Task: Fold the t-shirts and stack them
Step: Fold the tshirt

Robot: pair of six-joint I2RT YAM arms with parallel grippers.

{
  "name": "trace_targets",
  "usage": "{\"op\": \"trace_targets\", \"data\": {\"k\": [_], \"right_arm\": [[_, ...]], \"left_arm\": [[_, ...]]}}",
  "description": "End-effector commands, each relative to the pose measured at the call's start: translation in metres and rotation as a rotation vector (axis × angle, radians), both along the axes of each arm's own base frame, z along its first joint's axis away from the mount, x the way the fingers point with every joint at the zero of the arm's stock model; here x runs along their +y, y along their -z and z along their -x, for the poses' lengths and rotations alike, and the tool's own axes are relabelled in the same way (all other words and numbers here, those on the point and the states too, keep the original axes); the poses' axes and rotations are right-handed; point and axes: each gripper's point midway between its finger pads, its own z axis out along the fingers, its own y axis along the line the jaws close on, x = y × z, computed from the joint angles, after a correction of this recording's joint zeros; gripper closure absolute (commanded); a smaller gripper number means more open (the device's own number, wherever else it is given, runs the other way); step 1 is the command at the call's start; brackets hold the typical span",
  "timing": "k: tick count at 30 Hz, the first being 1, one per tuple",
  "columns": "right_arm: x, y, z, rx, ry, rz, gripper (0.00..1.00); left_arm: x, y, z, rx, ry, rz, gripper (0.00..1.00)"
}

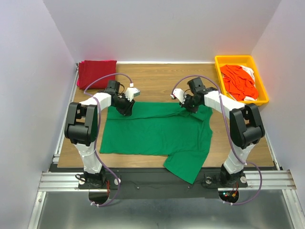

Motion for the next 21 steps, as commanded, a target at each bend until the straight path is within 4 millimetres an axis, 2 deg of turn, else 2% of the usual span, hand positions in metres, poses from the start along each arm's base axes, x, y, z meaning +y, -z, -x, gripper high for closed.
{"op": "trace_targets", "data": {"k": [1, 3, 4, 6, 7, 9, 10, 12, 13, 15, 17, 21], "right_arm": [[0.002, 0.001, -0.018, 0.002, 0.027, -0.037, 0.99], [-0.004, 0.006, -0.026, 0.012, 0.055, -0.035, 0.94], [-0.005, 0.003, -0.03, 0.002, 0.063, -0.038, 0.87], [-0.007, 0.001, -0.035, -0.001, 0.084, -0.045, 0.81], [-0.007, -0.004, -0.037, -0.01, 0.095, -0.053, 0.77], [-0.005, -0.014, -0.041, -0.023, 0.111, -0.077, 0.75], [-0.005, -0.026, -0.041, -0.044, 0.116, -0.095, 0.75], [0.001, -0.038, -0.038, -0.05, 0.113, -0.138, 0.74], [0.003, -0.051, -0.036, -0.07, 0.109, -0.159, 0.73], [0.007, -0.058, -0.025, -0.05, 0.089, -0.185, 0.72], [0.008, -0.06, -0.016, -0.032, 0.069, -0.189, 0.7], [0.006, -0.042, 0.003, 0.034, 0.033, -0.142, 0.69]], "left_arm": [[0.005, 0.007, -0.003, 0.017, -0.005, -0.021, 0.62], [0.005, 0.007, -0.004, 0.019, -0.007, -0.022, 0.62], [0.005, 0.009, -0.003, 0.025, -0.006, -0.022, 0.62], [0.005, 0.009, -0.004, 0.025, -0.006, -0.022, 0.62], [0.005, 0.009, -0.004, 0.027, -0.006, -0.022, 0.62], [0.004, 0.011, -0.003, 0.034, -0.005, -0.022, 0.62], [0.004, 0.01, -0.003, 0.034, -0.005, -0.022, 0.62], [0.004, 0.011, -0.003, 0.035, -0.003, -0.018, 0.62], [0.004, 0.011, -0.003, 0.037, -0.003, -0.018, 0.62], [0.003, 0.012, -0.003, 0.038, -0.003, -0.017, 0.62], [0.004, 0.012, -0.002, 0.04, -0.003, -0.017, 0.62], [0.003, 0.014, -0.002, 0.046, -0.007, -0.015, 0.62]]}}
